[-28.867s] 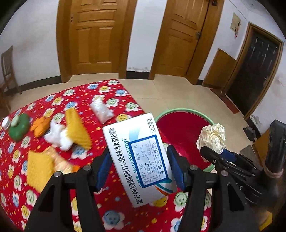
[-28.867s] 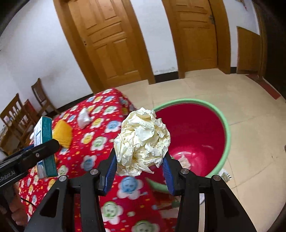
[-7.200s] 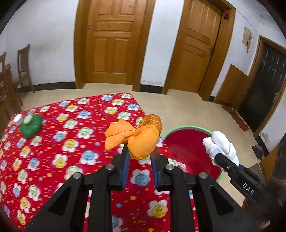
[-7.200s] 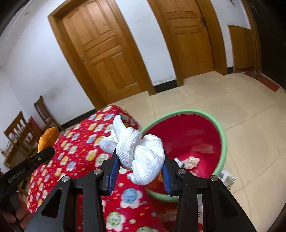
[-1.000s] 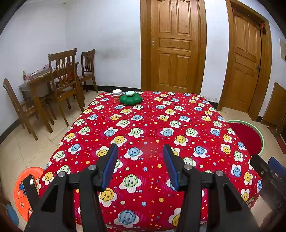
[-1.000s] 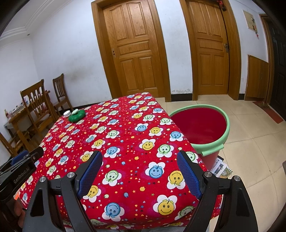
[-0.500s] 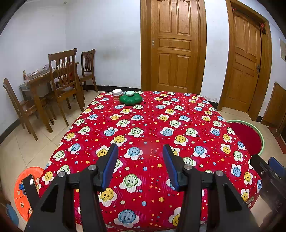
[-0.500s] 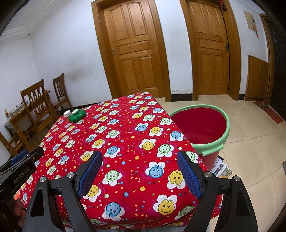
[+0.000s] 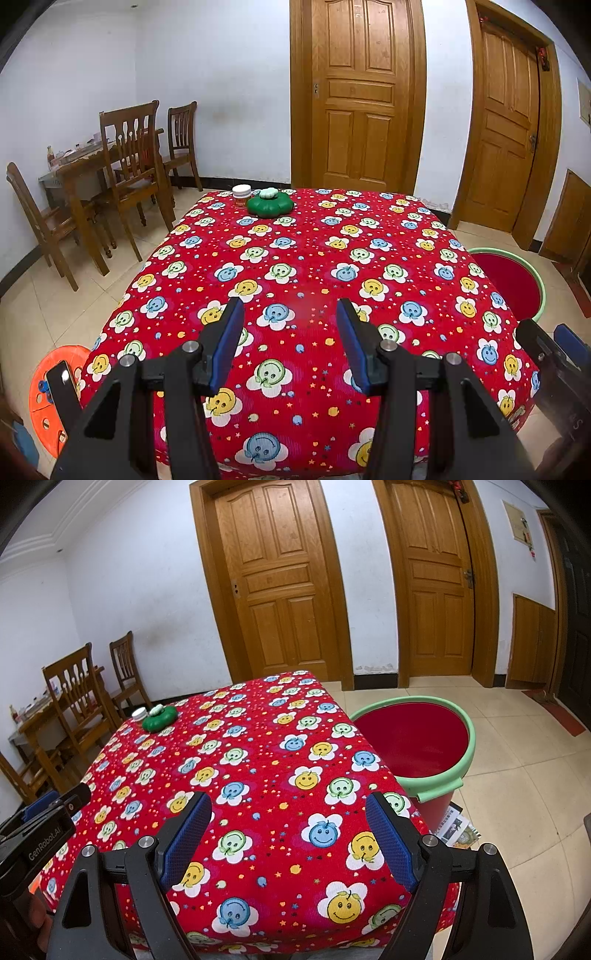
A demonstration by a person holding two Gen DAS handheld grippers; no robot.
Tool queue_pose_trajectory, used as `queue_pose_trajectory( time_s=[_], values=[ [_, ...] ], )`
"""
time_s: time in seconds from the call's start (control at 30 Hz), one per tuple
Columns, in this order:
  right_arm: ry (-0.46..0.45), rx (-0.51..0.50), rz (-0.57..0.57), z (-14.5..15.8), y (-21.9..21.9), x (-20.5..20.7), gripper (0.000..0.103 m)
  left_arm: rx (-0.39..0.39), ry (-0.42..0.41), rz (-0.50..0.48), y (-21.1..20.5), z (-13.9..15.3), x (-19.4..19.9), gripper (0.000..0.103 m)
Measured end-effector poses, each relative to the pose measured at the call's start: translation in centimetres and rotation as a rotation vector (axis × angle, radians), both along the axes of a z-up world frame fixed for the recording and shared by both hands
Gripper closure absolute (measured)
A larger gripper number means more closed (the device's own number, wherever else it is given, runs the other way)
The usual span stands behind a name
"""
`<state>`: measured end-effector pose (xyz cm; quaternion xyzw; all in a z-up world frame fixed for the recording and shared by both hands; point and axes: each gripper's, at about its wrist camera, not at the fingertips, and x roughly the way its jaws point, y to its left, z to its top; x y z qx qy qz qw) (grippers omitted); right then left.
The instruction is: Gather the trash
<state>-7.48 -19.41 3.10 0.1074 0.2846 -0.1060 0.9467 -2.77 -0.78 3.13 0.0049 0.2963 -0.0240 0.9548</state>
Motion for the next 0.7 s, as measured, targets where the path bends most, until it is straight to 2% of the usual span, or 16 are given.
queue_pose_trajectory(
  time_s=[0.7],
  values=[
    [0.0, 0.0, -0.002, -0.2, 0.15, -0.31, 0.017, 0.0, -0.002, 0.001, 0.03, -0.01, -0.01, 0.051]
  ],
)
